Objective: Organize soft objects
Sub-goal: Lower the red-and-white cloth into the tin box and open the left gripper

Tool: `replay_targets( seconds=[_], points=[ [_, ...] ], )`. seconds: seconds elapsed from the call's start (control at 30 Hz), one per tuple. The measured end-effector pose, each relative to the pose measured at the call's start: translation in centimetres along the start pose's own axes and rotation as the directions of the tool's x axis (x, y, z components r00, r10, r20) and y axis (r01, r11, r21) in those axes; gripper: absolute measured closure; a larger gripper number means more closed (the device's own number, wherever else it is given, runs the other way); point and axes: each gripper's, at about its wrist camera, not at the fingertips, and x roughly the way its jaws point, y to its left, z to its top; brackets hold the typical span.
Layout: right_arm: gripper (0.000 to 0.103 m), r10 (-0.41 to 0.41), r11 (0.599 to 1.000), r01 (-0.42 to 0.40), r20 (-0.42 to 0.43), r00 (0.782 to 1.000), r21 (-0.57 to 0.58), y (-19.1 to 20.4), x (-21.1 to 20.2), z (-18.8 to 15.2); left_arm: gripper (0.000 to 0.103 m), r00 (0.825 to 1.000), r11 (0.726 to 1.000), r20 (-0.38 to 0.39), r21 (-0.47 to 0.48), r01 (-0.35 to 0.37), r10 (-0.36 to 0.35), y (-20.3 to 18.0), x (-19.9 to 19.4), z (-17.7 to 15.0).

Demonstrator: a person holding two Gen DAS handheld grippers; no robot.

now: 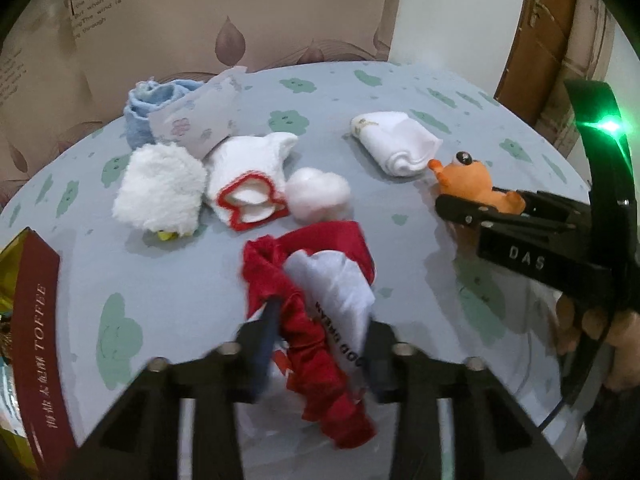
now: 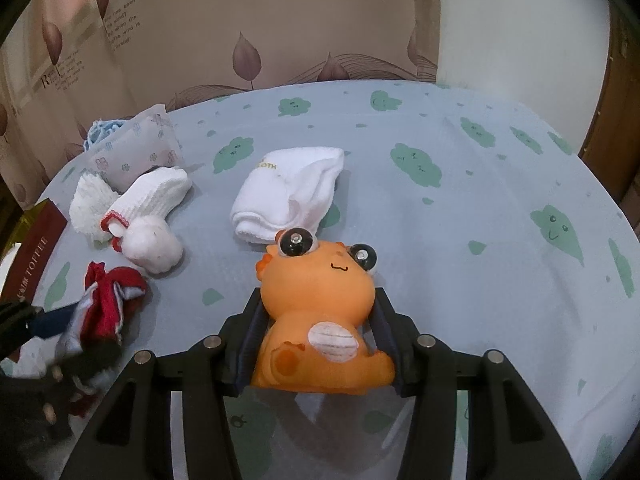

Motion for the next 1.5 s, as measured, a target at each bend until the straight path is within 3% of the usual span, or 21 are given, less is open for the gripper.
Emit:
replay_targets(
  seconds=[0.37,0.6,0.97,1.3,1.5],
  points=[
    [0.056,0.0,1.0,0.0,-0.001,1.0,0.001,0.1,0.1,0.1,0.083,0.999,0.999,0.026,0.036,0.029,-0.03,1.4,-3.3,-0.1],
    [0.056,-0.008,1.0,0.008,-0.004,1.0,-0.004,0.1,0.1,0.1,0.083,1.0,0.998,0.023,0.063,-0.01,0.008,0.8,-3.9,-0.9],
    [0.056,-0.035,0.999,0.035,-0.01,0.999,-0.026,0.7,0.1,0.0,0.083,0.997,0.999,0.069,-0.007,-0.042,0.042,2.7,-7.2,-0.5],
    [0.056,-0.042,0.999,0.042,-0.011,0.999,-0.031,0.8,0.2,0.0,0.083,0.984,0.979,0.064,-0.131,-0.155,0.164,8.1,-10.5,0.0],
    [0.055,-0.03,0.999,0.03,-0.011,0.999,-0.021,0.7,0.1,0.0,0.083,0.957,0.934,0.051,-0.237,-0.266,0.286,12.0,-13.4,-0.3]
  ],
)
